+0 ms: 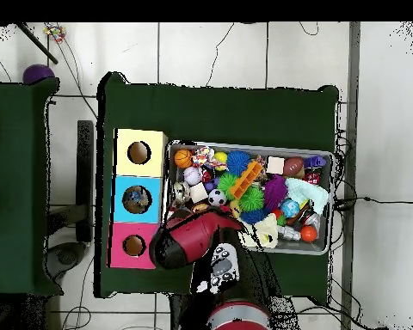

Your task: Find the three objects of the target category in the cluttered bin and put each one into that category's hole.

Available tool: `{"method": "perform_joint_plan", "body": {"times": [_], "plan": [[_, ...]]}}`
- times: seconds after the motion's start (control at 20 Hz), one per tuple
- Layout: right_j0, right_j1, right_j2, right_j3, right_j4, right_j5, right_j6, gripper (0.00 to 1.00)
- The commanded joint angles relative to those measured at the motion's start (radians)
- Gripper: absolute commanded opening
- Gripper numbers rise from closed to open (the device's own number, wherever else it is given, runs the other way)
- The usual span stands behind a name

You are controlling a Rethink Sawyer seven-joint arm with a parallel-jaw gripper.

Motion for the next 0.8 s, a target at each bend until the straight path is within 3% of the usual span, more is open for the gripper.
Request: {"method": "perform_joint_plan", "body": {"times": [0.05,0.35,0.4,0.8], "plan": [[0.055,0.043,-0.095,0.113,-0.040,-0.143,0.113,1.00],[0.056,0.034,-0.106,0.130,-0.015,-0.155,0.080,1.00],[0.062,0.036,-0.113,0.134,-0.012,-0.165,0.078,0.00],[0.056,0.054,-0.119,0.161,-0.018,-0.237,0.079,0.00]]}}
